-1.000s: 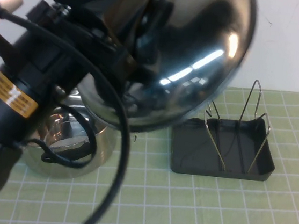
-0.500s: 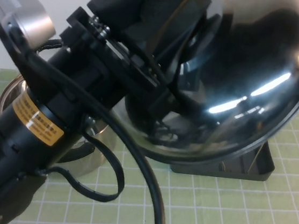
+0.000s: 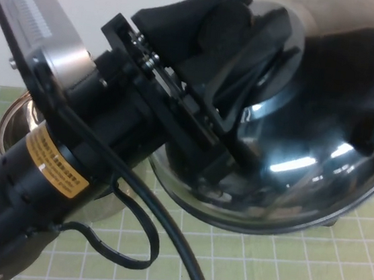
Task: Put pot lid on rack
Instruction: Hand over the pot lid, then place the pot lid on the pot rack
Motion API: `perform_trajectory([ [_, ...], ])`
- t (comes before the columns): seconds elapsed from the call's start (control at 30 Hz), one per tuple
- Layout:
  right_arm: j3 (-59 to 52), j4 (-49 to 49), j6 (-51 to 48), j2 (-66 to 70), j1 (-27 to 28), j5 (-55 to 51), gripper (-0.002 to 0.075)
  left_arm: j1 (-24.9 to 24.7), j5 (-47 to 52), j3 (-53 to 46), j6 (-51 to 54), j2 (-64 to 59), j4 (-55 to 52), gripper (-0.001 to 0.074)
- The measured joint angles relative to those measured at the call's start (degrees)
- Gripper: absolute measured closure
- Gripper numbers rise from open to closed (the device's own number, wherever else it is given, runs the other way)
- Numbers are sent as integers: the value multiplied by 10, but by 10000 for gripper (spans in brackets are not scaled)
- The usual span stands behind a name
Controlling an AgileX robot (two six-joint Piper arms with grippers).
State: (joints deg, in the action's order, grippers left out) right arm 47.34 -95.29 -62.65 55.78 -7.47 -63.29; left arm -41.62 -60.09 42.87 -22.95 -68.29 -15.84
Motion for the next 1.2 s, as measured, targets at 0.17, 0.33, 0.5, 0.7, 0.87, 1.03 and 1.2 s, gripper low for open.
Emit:
perform_trajectory([
  [0.17, 14, -5, -3, 23, -39, 52, 114, 0, 1, 0, 0, -6, -27, 423],
  [0.33, 16, -17, -12, 41, -43, 62, 437, 0, 18, 0, -4, -7, -32, 424],
  [0.5, 18, -24, -25, 45, -45, 55, 597, 1, 43, 0, -42, -11, -28, 365],
  [0.7, 18, -6, -53, 53, -45, 122, 615, 1, 90, 0, -74, -11, -32, 103],
  [0.87, 18, -6, -94, 53, -45, 203, 615, 1, 201, 0, -39, 23, -33, 64],
  [1.03, 18, -9, -169, 59, -45, 286, 615, 1, 383, 0, 7, 90, -31, 113],
  [1.2, 18, -13, -209, 113, -45, 312, 615, 1, 558, 0, 16, 167, -32, 472],
])
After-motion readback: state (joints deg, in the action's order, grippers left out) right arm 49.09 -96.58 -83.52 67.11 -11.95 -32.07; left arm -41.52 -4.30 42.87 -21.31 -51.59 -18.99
